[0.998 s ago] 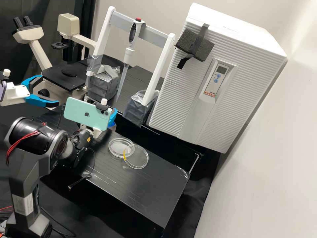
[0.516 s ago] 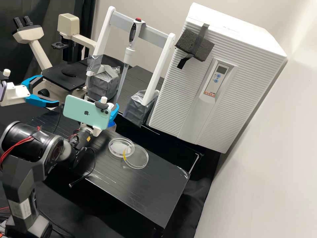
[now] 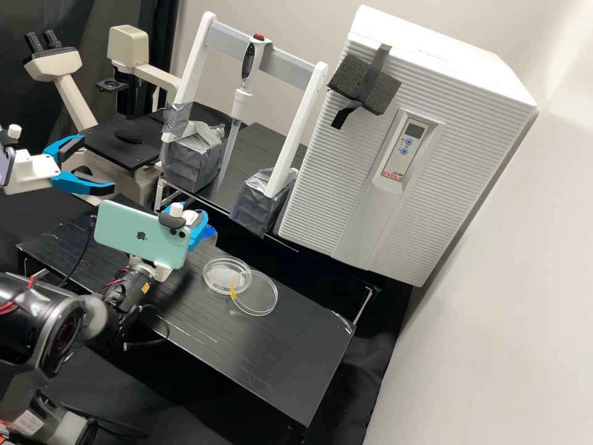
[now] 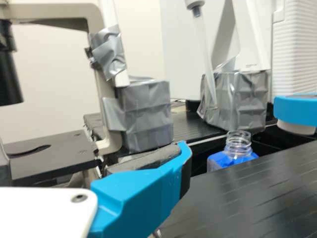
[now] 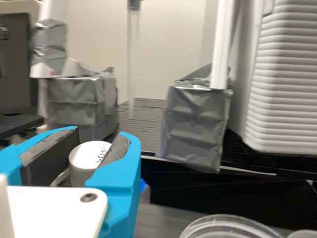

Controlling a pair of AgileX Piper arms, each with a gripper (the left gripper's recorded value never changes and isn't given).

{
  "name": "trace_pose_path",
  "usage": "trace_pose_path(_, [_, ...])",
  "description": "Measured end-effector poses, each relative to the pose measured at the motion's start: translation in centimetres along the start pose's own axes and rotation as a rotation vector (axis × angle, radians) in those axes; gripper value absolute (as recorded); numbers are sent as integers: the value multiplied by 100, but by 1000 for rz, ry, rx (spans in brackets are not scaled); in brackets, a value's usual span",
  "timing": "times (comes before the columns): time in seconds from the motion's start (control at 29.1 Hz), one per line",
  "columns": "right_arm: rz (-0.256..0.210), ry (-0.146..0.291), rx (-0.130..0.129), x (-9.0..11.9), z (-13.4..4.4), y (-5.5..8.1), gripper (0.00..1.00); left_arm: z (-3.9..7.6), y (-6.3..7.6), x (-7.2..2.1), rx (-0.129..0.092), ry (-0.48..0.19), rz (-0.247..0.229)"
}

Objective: Open the bottle

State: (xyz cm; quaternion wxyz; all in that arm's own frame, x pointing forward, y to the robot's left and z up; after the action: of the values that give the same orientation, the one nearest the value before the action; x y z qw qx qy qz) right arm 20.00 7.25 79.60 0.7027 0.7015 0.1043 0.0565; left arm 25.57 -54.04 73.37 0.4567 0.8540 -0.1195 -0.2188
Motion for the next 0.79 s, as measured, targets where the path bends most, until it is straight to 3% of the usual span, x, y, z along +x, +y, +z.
trace_pose_path(0.24, [-83, 34, 4, -84, -59, -172, 0, 4, 13, 22, 0, -2, 5])
trace_pose_path(0.45, [-128, 14, -28, -60, -25, -272, 0, 4, 13, 22, 0, -2, 5])
trace_pose_path(0.62, [-114, -30, -51, -9, 47, -290, 0, 4, 13, 22, 0, -2, 5])
trace_pose_path(0.79, [-86, -54, -51, 18, 90, -255, 0, 4, 13, 22, 0, -2, 5])
